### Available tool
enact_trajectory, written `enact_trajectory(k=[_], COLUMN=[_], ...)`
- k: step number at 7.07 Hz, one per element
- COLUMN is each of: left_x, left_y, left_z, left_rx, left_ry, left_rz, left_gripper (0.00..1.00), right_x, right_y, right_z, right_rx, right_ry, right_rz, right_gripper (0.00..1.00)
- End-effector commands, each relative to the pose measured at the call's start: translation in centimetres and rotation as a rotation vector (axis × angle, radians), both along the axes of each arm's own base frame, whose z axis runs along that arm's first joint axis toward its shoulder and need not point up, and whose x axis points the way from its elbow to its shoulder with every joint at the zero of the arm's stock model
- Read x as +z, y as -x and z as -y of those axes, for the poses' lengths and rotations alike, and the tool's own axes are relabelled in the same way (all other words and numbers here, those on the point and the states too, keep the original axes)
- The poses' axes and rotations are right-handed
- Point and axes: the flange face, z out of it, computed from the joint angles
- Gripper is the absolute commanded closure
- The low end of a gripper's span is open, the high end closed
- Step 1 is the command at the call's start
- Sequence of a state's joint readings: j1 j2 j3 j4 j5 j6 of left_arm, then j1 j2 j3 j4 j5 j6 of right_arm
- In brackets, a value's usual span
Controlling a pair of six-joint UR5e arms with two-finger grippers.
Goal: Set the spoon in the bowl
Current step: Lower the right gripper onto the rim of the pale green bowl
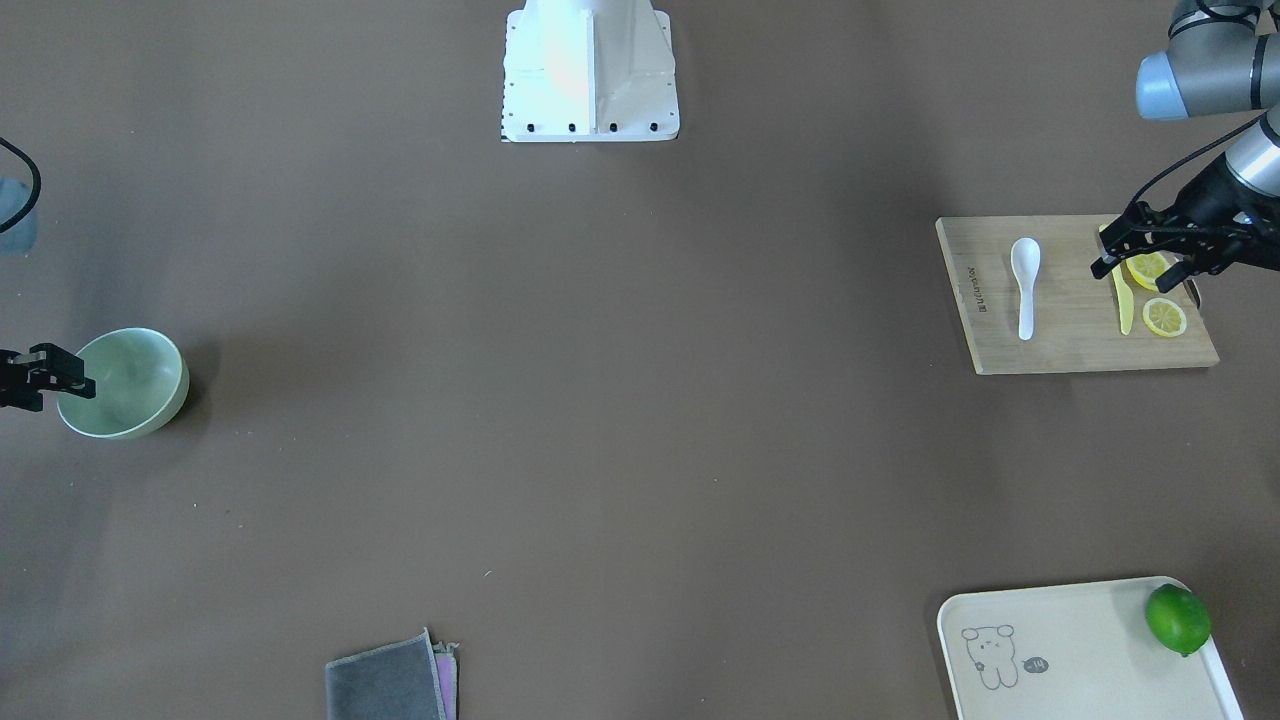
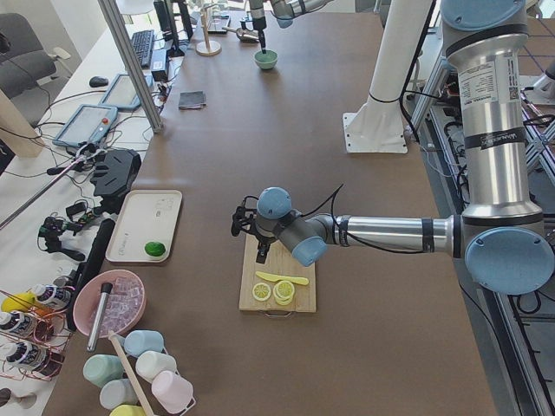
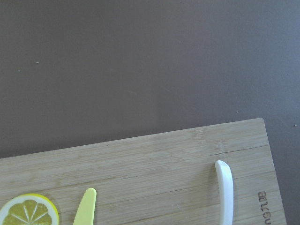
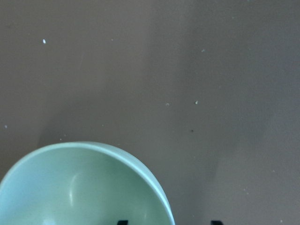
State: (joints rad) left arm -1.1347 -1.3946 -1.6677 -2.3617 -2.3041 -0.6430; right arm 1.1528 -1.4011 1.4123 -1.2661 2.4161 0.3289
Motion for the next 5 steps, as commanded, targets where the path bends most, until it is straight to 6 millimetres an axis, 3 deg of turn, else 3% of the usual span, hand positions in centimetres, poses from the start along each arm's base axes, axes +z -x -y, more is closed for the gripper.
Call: enact_trajectory(k=[1, 2, 3, 4, 5], left_x=[-0.1, -0.1, 0.8, 1.7, 2.6], left_y=[0.0, 0.0, 0.4, 1.2, 0.7], left_z=[0.0, 0.0, -0.9, -2.7, -4.0], left_rx=[-0.001, -0.001, 0.0, 0.0, 0.025], left_ry=[-0.008, -0.008, 0.012, 0.005, 0.01], left_rz=[-0.004, -0.004, 0.005, -0.002, 0.004], left_gripper=[0.03, 0.03, 0.03, 0.03, 0.07], right_x=[0.5, 0.4, 0.3, -0.2, -2.0], right_y=[0.4, 0.5, 0.6, 0.6, 0.8], right_z=[0.0, 0.0, -0.1, -0.1, 0.2], right_rx=[-0.002, -0.004, -0.007, -0.007, 0.001], right_ry=[0.0, -0.002, -0.004, -0.007, -0.021], right_rz=[-0.019, -0.018, -0.016, -0.008, 0.012], right_gripper=[0.6, 0.88, 1.0, 1.0, 1.0])
